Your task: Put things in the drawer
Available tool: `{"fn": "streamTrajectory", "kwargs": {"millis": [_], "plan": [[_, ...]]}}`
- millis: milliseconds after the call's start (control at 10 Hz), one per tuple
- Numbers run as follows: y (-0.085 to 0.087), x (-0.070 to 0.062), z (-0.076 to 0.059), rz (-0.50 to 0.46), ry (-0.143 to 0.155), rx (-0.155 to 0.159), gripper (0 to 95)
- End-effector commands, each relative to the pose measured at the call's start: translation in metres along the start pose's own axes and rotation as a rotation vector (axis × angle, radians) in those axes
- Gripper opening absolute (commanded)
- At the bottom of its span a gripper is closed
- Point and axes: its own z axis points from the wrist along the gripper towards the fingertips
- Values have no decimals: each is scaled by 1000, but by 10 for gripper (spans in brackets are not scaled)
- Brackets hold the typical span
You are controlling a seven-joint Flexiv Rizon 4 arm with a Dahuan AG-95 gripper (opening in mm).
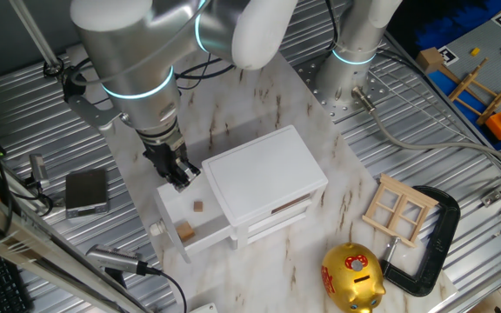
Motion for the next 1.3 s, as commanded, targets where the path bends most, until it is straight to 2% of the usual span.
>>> {"fn": "streamTrajectory", "kwargs": {"millis": [100, 200, 300, 400, 600, 1300], "plan": [[0, 0, 0, 21, 7, 3, 0], [0, 0, 0, 56, 13, 11, 0], [0, 0, 0, 89, 22, 34, 0], [0, 0, 0, 108, 17, 39, 0], [0, 0, 0, 121, 3, 40, 0], [0, 0, 0, 146, 1, 40, 0]]}}
